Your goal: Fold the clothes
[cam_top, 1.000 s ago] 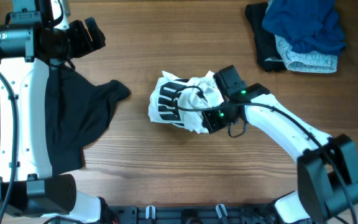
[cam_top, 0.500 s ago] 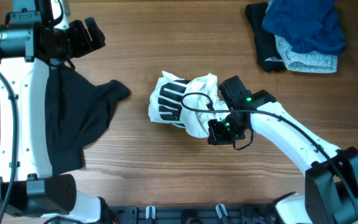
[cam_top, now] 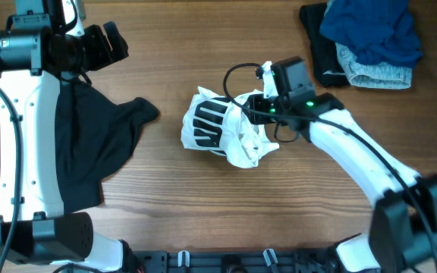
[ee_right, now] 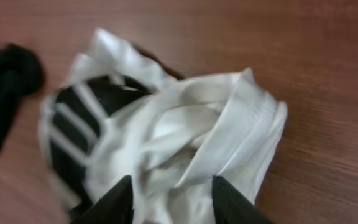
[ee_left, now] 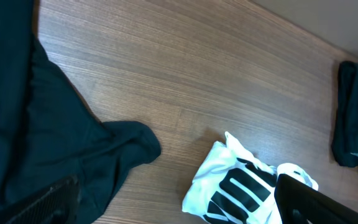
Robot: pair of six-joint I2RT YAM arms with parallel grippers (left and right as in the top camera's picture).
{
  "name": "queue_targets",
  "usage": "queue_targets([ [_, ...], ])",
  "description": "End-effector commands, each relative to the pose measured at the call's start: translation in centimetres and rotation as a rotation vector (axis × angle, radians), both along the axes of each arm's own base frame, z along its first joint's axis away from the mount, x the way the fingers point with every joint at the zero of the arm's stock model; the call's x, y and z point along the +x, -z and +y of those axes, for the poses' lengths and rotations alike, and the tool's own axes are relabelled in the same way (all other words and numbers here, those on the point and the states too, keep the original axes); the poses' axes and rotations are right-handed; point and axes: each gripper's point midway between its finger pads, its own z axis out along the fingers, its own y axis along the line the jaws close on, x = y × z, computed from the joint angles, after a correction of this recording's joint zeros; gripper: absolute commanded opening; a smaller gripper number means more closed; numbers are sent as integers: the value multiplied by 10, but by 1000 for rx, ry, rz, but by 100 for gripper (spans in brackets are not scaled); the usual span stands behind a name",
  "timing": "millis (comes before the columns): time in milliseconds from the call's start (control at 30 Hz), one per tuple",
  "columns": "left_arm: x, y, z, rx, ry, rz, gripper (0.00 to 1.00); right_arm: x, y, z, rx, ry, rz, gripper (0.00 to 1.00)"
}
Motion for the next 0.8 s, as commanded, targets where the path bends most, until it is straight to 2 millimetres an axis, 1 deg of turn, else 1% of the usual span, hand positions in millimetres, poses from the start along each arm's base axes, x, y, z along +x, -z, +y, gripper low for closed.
queue_targets([
  [0, 1, 4, 3, 14, 2, 9, 100, 12, 30, -13, -89, 72, 28, 35],
  [67, 0, 4, 4, 14, 1, 9, 100, 17, 33, -23, -128, 125, 16, 29],
  [100, 0, 4, 3, 14, 2, 9, 100, 19, 30, -28, -148, 142, 1, 26],
  [133, 0, 4, 3, 14, 2, 9, 100, 22, 27, -34, -158, 160, -12, 20],
  [167, 0, 4, 4, 14, 1, 9, 100, 23, 23, -39, -157, 172, -17, 9],
  [200, 0, 4, 3, 14, 2, 9, 100, 24, 19, -45, -156, 186, -19, 4],
  [267, 0, 4, 4, 14, 1, 9, 100, 28, 15, -68, -159, 240, -11, 4],
  [333, 1, 4, 4, 14, 1, 9, 100, 29, 17, -86, -159, 267, 9, 4],
  [367, 1, 4, 4, 14, 1, 9, 100, 29, 19, -89, -148, 245, 15, 4],
  [433, 1, 4, 4, 14, 1, 9, 100, 29, 17, -83, -98, 162, 13, 5],
  [467, 1, 4, 4, 14, 1, 9, 100, 28, 15, -77, -74, 112, 5, 22],
  [500, 1, 4, 4, 14, 1, 9, 100, 27, 12, -67, -41, 47, -7, 47],
  [533, 1, 4, 4, 14, 1, 9, 100, 27, 9, -64, -28, 34, -7, 60],
  [567, 0, 4, 3, 14, 2, 9, 100, 27, 6, -61, -14, 26, -3, 63],
  [633, 0, 4, 3, 14, 2, 10, 100, 29, -10, -57, 11, 15, -11, 65],
  [667, 0, 4, 3, 14, 1, 10, 100, 30, -21, -55, 12, 8, -29, 64],
  [767, 0, 4, 3, 14, 1, 10, 100, 35, -52, -47, 23, -15, -106, 59],
])
